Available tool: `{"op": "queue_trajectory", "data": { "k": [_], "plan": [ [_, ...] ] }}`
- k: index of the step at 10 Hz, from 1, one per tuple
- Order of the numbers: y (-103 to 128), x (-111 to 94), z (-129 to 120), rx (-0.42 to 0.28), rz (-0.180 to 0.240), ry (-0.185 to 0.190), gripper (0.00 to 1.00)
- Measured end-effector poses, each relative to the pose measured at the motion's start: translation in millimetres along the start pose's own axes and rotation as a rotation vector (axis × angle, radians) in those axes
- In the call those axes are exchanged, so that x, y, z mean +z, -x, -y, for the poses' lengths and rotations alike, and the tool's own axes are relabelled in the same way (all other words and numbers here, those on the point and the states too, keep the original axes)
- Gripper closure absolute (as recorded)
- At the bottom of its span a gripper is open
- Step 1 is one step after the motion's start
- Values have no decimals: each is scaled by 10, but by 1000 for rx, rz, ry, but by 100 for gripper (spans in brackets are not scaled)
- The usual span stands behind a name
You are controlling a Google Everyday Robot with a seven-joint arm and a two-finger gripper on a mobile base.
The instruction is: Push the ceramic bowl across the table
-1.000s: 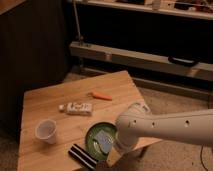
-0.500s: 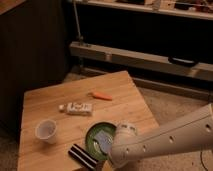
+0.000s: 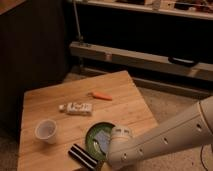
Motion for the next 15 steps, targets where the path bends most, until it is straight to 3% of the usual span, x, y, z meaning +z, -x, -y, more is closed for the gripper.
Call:
{"op": "queue_trajectory", "data": {
  "k": [4,7,15],
  "plan": [
    [160,133,71,23,4,15,20],
    [423,117,58,15,42,21,20],
    [1115,234,190,-28,60,-50,20]
  ]
}}
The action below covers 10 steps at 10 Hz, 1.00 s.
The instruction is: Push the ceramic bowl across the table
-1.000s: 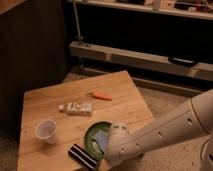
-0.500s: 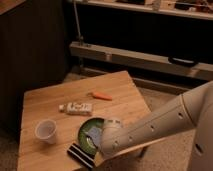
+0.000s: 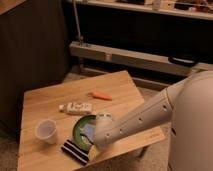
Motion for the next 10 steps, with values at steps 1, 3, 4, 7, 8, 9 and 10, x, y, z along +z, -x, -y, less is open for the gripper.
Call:
{"op": "queue_trajectory", "data": {
  "k": [1,3,4,7,8,9,10],
  "plan": [
    [78,-17,38,-3,7,-7,20],
    [192,-18,154,-2,12,-18,20],
    [291,6,205,-7,11,-25,20],
    [543,32,238,-3,33,-14,20],
    [595,27,233,-2,41,-12,20],
    [671,22,218,-8,51,-9,20],
    [723,17,213,-11,59,-7,20]
  ]
}}
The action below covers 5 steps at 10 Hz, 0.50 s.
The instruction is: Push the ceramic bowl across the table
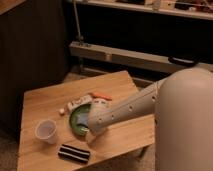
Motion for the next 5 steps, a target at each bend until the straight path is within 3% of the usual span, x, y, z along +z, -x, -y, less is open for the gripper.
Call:
{"op": "queue_trajectory", "data": {
  "k": [5],
  "plan": [
    [443,14,-40,-36,29,-3,20]
  ]
}}
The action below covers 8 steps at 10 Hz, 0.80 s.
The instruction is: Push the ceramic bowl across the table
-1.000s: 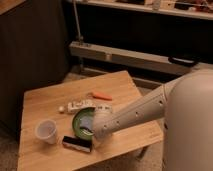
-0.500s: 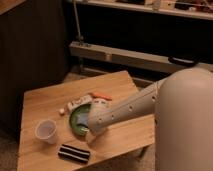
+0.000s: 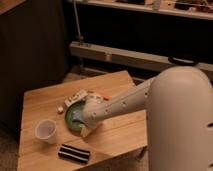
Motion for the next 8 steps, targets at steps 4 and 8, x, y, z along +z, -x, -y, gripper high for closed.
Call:
{"op": "queue_trajectory", "data": {
  "k": [4,8],
  "plan": [
    [468,-39,28,-49,15,-20,20],
    [952,-33,45,-75,26,23,20]
  ]
}}
